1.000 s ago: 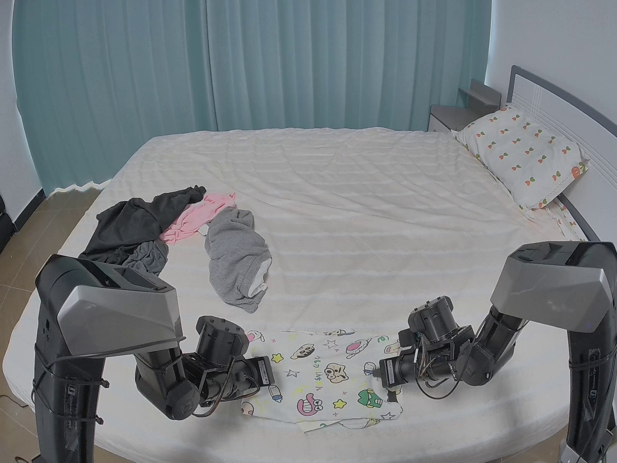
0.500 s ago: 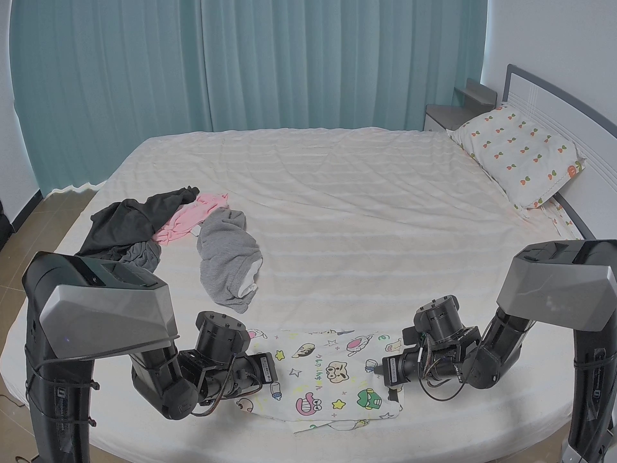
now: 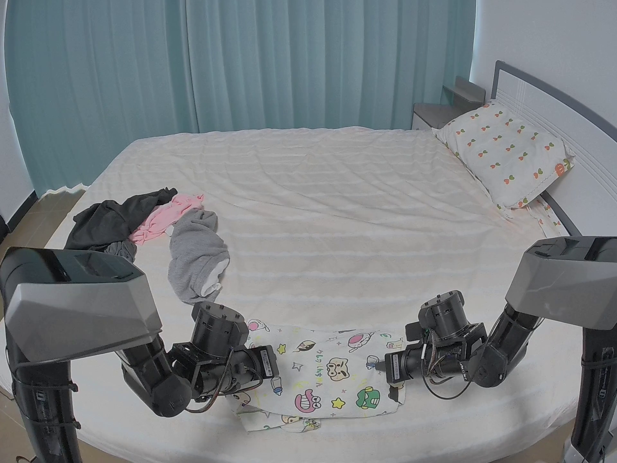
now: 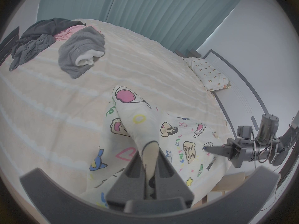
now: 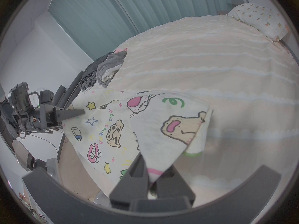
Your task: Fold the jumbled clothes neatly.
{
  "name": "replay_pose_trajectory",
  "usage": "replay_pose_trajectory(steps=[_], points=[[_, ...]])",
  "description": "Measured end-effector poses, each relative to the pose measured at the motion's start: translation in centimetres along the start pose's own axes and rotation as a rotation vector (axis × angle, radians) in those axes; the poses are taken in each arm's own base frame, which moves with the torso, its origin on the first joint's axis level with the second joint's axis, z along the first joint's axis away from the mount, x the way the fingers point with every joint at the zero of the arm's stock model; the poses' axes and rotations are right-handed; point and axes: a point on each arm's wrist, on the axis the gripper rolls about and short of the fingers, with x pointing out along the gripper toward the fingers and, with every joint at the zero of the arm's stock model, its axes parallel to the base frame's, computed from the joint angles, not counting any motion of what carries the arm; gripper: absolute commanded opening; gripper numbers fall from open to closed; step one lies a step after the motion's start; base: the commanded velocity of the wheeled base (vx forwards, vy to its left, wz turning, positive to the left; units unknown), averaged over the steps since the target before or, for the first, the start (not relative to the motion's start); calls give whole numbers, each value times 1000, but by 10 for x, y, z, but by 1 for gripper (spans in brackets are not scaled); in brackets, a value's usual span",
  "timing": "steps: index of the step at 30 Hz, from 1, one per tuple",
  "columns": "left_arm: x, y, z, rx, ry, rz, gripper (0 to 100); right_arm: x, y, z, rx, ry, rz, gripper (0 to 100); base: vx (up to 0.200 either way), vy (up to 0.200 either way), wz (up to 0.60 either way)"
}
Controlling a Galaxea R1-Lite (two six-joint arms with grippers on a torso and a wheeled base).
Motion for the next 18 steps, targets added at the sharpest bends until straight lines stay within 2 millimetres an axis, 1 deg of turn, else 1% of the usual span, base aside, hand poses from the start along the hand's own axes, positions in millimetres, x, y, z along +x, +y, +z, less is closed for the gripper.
replay_pose_trajectory(steps=[2,7,12,18], points=[[-7,-7,3,-10,-3,-14,0,-1,1,0,7,-2,3,0,0,-200,0],[-30,-33,9,-34,21,-50,0,-1,7,4,32,-46,31,0,0,-200,0],[-52,-71,22,-51,15,-125,0,-2,11,8,44,-102,60,0,0,-200,0],[-76,-117,38,-82,-9,-242,0,-5,10,11,67,-147,76,0,0,-200,0]])
